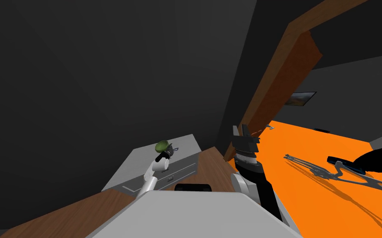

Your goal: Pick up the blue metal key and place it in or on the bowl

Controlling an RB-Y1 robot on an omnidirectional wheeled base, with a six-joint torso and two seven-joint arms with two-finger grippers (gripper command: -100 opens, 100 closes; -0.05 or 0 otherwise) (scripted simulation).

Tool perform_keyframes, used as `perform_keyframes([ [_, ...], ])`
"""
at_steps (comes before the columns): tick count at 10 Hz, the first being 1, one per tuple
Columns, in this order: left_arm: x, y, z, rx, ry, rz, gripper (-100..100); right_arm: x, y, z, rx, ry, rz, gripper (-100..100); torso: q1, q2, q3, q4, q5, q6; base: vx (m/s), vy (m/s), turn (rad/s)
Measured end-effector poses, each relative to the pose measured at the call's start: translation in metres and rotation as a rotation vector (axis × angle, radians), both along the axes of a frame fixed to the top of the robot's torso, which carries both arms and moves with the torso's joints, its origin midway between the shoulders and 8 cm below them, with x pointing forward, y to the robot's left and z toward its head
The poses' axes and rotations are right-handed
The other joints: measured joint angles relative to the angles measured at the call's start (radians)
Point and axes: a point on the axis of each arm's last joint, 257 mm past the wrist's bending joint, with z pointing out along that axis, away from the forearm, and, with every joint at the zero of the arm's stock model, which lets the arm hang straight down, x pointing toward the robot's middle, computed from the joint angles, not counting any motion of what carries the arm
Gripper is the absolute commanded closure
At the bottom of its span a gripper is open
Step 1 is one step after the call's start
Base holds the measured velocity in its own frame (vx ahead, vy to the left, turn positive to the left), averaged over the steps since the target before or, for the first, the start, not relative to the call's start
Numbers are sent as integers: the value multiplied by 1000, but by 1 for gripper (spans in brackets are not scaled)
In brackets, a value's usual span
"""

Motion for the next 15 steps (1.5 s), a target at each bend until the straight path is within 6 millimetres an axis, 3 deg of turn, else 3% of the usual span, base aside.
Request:
perform_keyframes([
  [2,-18,3,-28,-9,73,7,-100,0,0,0,0,0,0,0,0,2,1,0,0,0,9,-6,-1],
  [3,-19,3,-30,-10,77,8,0,0,0,0,0,0,0,0,1,3,2,1,0,0,0,0,0],
  [4,-19,3,-30,-10,76,8,-100,0,0,0,0,0,0,0,1,3,2,1,0,0,38,11,-12],
  [7,-19,0,-39,-10,77,11,-100,0,0,0,0,0,0,0,3,-2,-1,0,0,0,63,17,-8],
  [8,-19,0,-39,-10,76,11,100,0,0,0,0,0,0,0,2,0,0,0,0,0,6,2,1],
  [12,-19,0,-39,-10,75,10,100,0,0,0,0,0,0,0,1,4,2,1,0,0,0,0,0],
  [13,-19,0,-39,-9,75,10,0,0,0,0,0,0,0,0,1,4,2,1,0,0,0,0,0],
  [14,-19,0,-39,-9,75,10,100,0,0,0,0,0,0,0,1,4,2,1,0,0,-48,-10,16],
  [15,-18,1,-36,-9,73,9,100,0,0,0,0,0,0,0,1,6,3,1,0,0,-80,-22,15],
])
